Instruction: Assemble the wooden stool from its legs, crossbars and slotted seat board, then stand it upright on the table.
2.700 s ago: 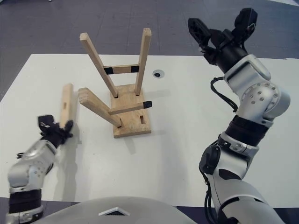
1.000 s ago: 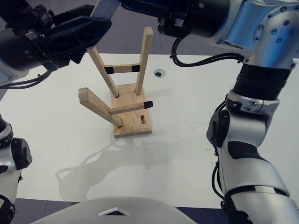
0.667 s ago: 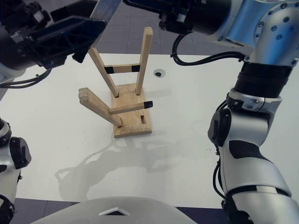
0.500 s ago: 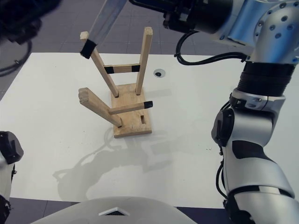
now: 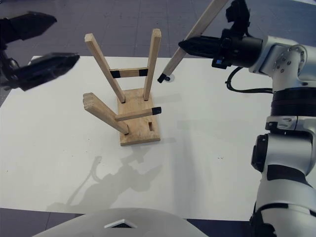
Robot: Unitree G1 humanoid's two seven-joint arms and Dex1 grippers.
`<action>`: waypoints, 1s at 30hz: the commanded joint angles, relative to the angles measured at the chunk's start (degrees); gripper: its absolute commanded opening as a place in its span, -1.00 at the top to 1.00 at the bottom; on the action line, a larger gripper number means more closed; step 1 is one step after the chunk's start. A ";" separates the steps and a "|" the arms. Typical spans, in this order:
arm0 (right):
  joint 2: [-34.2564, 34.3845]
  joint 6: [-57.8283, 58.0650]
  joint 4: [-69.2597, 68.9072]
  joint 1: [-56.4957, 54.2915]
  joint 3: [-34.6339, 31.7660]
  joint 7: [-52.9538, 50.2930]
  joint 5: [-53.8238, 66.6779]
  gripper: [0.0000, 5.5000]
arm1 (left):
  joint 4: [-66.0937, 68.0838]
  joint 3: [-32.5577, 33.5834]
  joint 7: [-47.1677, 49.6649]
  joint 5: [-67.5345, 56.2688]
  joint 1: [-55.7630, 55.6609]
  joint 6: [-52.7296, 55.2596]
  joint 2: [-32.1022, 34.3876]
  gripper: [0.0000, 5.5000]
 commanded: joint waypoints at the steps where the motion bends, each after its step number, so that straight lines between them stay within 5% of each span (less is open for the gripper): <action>1: 0.05 -0.03 -2.93 2.30 -1.25 -0.97 -0.37 0.24 | 0.57 -1.42 -0.26 -6.54 -0.77 -1.36 0.54 -0.50; 12: 1.34 1.48 -4.91 3.35 -2.33 -2.15 0.09 0.24 | 4.96 -11.46 -21.50 14.87 10.55 -7.61 6.14 -0.50; 30: 2.83 2.28 -5.91 2.18 -2.98 -2.89 0.59 0.24 | 21.50 -37.47 -42.21 39.86 2.05 -18.69 -3.93 -0.50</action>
